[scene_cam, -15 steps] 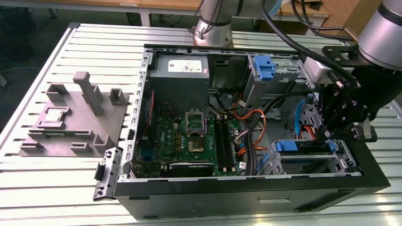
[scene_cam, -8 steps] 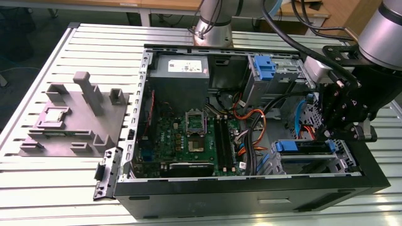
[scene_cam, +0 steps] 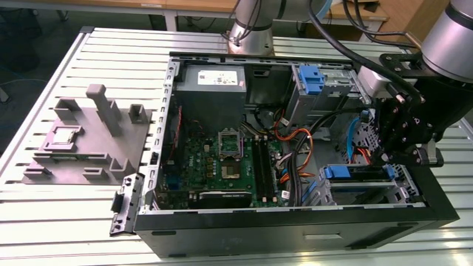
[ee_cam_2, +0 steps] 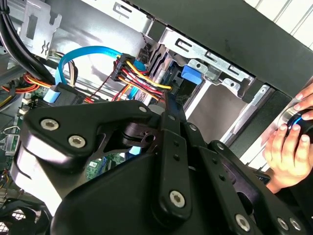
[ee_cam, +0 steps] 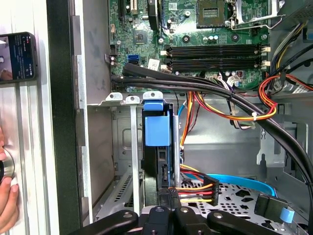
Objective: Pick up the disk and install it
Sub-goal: 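Insert the second disk wire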
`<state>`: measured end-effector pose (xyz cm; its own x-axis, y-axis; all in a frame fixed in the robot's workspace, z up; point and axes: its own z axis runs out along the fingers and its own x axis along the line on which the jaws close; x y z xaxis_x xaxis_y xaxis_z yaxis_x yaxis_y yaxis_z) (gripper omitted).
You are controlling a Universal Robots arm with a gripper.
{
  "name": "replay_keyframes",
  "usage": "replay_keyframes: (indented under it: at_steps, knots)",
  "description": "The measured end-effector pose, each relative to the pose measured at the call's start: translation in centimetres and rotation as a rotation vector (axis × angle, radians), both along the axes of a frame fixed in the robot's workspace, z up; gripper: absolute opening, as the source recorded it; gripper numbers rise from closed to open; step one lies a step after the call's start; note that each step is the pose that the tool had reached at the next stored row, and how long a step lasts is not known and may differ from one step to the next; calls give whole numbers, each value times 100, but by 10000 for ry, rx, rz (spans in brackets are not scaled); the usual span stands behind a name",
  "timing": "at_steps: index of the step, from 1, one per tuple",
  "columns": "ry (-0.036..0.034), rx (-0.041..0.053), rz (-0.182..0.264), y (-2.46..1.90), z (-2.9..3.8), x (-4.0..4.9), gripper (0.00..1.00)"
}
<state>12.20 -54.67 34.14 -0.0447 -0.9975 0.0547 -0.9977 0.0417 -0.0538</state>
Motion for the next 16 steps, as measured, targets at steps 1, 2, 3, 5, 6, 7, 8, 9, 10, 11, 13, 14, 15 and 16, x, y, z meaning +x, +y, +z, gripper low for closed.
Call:
replay_keyframes:
  at_steps: [1, 2, 3, 5, 6, 7, 8, 9, 10, 11, 13, 14, 15, 16]
  knots:
    - [0, -2, -1, 0, 1, -3, 10]
    - [1, -3, 1, 1, 2, -13, 10]
    - [0, -3, 2, 1, 1, -28, 10]
    - [0, 3, 1, 0, 1, -38, 10]
    - [0, 8, 1, 0, 6, -38, 10]
    - [0, 12, 1, 0, 15, -39, 10]
    - [0, 19, 0, 0, 31, -40, 10]
    - [0, 24, 0, 0, 53, -41, 10]
    - [1, 28, 0, 0, 80, -42, 10]
    - [2, 35, 0, 0, 110, -43, 10]
    - [5, 47, 0, 0, 162, -44, 10]
    - [6, 52, 1, 0, 189, -45, 10]
    - [7, 56, 0, 0, 212, -45, 10]
    - [8, 58, 0, 0, 226, -46, 10]
